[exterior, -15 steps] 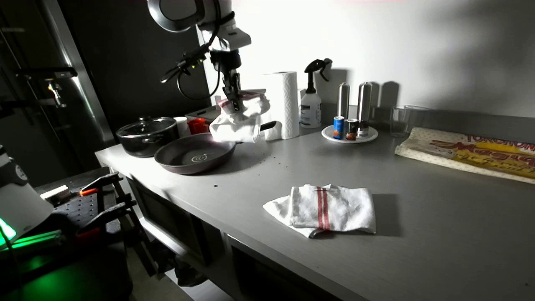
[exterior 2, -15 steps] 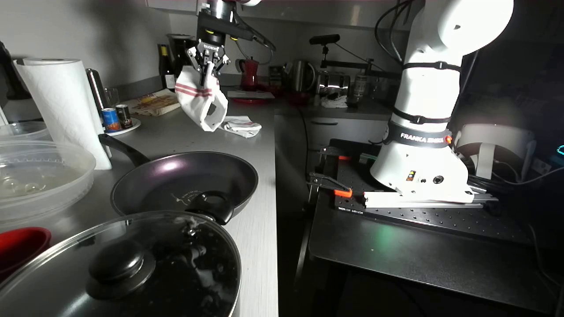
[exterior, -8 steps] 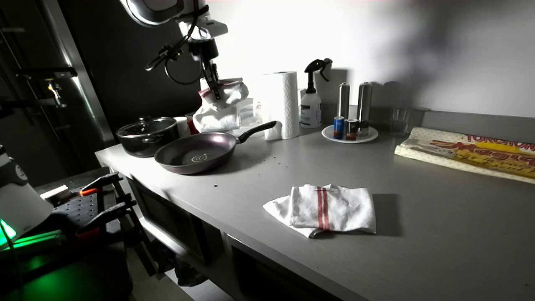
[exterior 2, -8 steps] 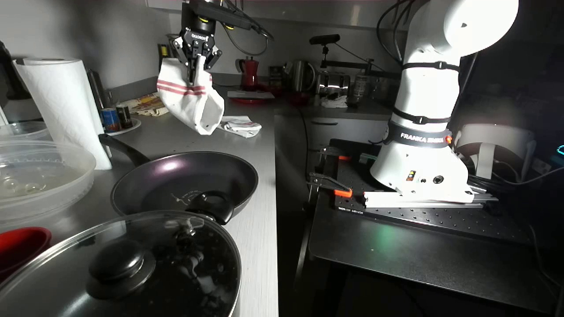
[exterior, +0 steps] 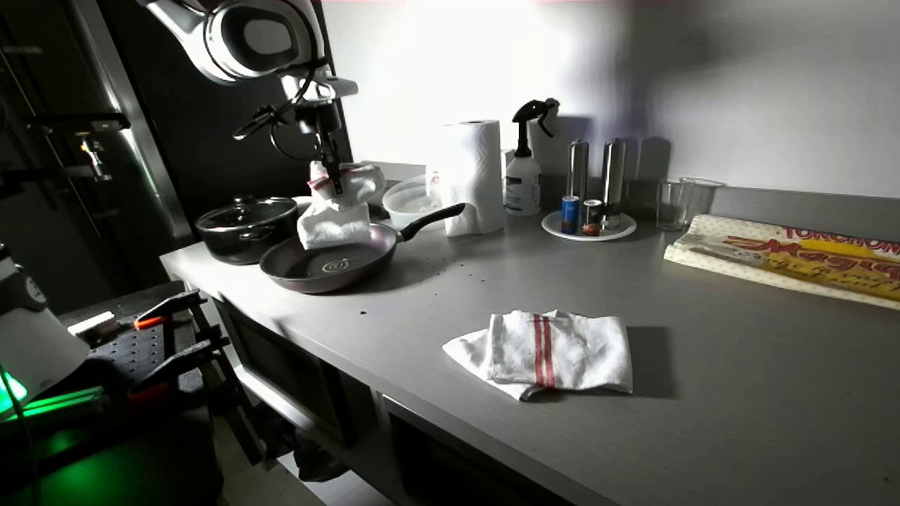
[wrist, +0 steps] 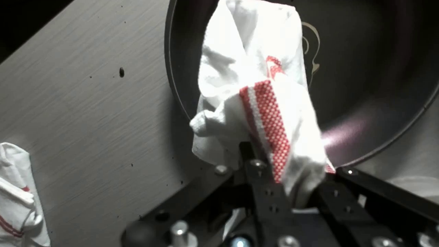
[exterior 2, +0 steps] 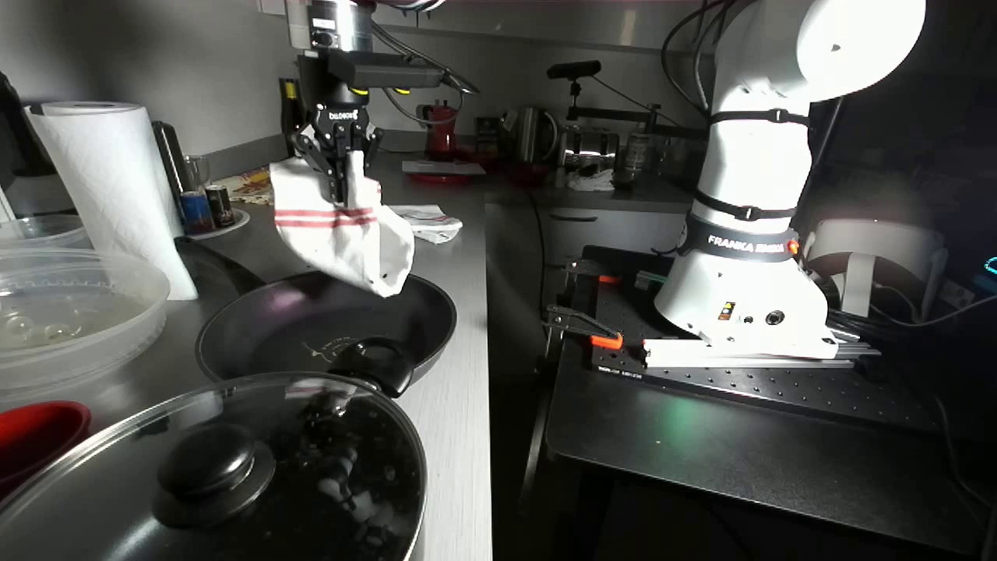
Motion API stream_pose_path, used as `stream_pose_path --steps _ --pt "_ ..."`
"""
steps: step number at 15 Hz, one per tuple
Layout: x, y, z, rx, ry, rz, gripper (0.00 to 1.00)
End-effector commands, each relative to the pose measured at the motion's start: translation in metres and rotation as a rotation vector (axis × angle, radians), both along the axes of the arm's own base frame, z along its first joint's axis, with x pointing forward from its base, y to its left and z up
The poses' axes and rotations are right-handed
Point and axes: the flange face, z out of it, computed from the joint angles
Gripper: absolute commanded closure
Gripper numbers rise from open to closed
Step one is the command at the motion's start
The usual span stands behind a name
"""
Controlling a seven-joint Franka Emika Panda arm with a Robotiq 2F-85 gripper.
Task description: Use the towel on the left to wipe the black pan.
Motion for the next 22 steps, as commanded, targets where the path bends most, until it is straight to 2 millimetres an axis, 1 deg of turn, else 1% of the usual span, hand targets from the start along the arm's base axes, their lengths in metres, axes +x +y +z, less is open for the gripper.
stream_pose_path --steps 1,3,5,6,11,16,20,22 --pt "0.003 0.014 -0.036 -0.061 0.04 0.043 0.97" --pt "0.005 0.014 -0.055 -0.08 0.06 0.062 0.97" --pt "0.008 0.011 -0.07 -0.088 0.067 0.08 0.97" --pt "0.01 0.01 -0.075 -0.088 0.066 0.086 0.97" --pt "0.027 -0.013 -0.097 -0.076 0.043 0.064 0.97" --pt "0.035 -0.03 -0.121 -0.087 0.06 0.057 0.97" --pt "0.038 -0.035 -0.143 -0.114 0.092 0.067 0.97" --pt "0.039 -0.031 -0.15 -0.128 0.101 0.082 0.97"
